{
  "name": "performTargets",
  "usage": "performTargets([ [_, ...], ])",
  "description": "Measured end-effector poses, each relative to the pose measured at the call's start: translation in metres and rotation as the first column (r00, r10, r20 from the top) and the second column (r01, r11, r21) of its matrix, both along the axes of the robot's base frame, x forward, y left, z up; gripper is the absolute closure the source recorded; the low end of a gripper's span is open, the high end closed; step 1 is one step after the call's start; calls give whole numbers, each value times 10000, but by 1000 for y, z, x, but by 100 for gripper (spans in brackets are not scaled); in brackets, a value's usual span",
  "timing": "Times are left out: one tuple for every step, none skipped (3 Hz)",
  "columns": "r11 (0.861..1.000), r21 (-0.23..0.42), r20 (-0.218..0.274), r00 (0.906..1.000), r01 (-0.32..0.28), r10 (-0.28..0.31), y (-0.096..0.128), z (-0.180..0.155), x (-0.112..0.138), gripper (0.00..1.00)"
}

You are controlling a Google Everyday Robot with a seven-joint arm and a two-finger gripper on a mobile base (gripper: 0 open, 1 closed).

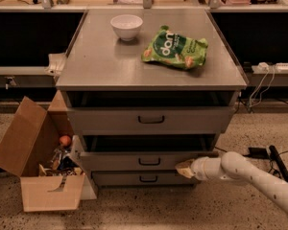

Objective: Close middle drawer

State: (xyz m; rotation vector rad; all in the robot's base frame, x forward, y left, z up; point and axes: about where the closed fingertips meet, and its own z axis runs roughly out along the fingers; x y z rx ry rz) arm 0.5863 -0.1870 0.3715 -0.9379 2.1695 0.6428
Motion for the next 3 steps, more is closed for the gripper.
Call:
performTargets([
  [9999,103,139,9999,-1,-1,0,0,13,100],
  [9998,209,272,9996,-8,2,1,1,26,100],
  [9976,566,200,9990,-401,390,22,-8,31,100],
])
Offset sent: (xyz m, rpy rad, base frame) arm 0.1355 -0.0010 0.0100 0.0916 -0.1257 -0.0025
